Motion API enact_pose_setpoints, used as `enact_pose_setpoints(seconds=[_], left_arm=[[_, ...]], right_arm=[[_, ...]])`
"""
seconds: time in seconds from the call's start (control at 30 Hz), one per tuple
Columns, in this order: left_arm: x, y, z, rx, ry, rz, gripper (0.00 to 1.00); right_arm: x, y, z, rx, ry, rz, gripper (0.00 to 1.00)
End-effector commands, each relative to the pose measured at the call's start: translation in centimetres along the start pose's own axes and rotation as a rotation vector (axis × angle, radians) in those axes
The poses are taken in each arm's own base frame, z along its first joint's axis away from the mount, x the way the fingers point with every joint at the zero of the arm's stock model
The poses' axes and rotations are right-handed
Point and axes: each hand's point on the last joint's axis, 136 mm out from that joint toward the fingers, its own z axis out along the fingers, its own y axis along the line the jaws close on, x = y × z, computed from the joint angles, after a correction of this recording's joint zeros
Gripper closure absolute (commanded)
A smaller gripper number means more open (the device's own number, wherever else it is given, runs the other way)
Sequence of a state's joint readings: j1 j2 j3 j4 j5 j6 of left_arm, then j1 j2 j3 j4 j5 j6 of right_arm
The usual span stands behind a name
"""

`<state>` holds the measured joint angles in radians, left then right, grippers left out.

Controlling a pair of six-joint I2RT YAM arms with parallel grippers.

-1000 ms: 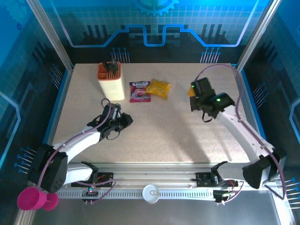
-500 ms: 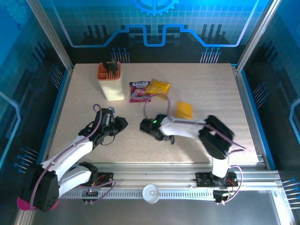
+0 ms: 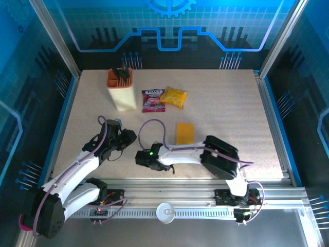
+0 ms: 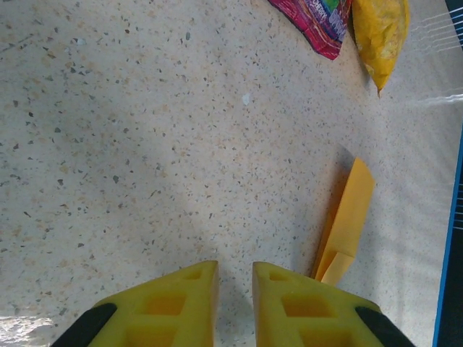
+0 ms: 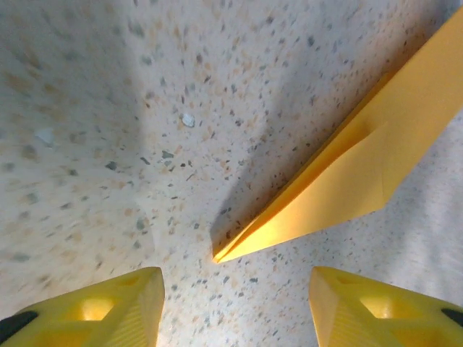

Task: Fold a paper plane with a square sheet of paper (pick it up from the middle)
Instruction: Turn over the paper at the center of the table, then fold the wing for the fifth time at the center of the table.

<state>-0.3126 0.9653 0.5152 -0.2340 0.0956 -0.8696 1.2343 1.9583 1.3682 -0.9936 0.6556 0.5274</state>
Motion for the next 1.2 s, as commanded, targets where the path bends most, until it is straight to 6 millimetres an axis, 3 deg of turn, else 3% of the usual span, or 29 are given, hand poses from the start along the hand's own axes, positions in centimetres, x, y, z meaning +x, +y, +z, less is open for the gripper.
enact_pose_setpoints(seconds=[0.0,0.1,0.2,0.33,0.47,0.63,0.73,1.0,1.17], left_arm=[[-0.6,-1.1,-0.5,0.015,0.009,0.048,0.78],[-0.3,-2.4,-0.3,0.050,0.041,0.074,0.77],[0.7,-4.7,0.2,0.105,0.080,0.121,0.77],[4.1,-9.0,2.1,0.161,0.168,0.230,0.77],[8.5,-12.9,5.1,0.215,0.278,0.304,0.77],[14.1,-15.6,8.8,0.236,0.407,0.376,0.79],[15.7,-15.7,10.4,0.224,0.434,0.382,0.81],[14.9,-14.5,13.2,0.160,0.372,0.381,0.82],[13.3,-12.9,14.4,0.115,0.332,0.352,0.84]], right_arm=[[-1.6,-2.3,-3.1,-0.214,-0.091,0.149,0.43],[-1.8,-5.8,-3.1,-0.325,-0.114,0.297,0.43],[-1.4,-9.2,-1.6,-0.460,-0.124,0.482,0.44],[-0.2,-13.3,0.9,-0.613,-0.138,0.727,0.44],[1.7,-15.7,3.5,-0.762,-0.143,0.958,0.44],[4.0,-15.8,5.6,-0.906,-0.138,1.121,0.45],[5.0,-15.0,6.2,-0.925,-0.123,1.143,0.46],[5.7,-13.1,6.6,-1.003,-0.114,1.175,0.50],[5.5,-12.3,6.7,-1.042,-0.117,1.184,0.53]])
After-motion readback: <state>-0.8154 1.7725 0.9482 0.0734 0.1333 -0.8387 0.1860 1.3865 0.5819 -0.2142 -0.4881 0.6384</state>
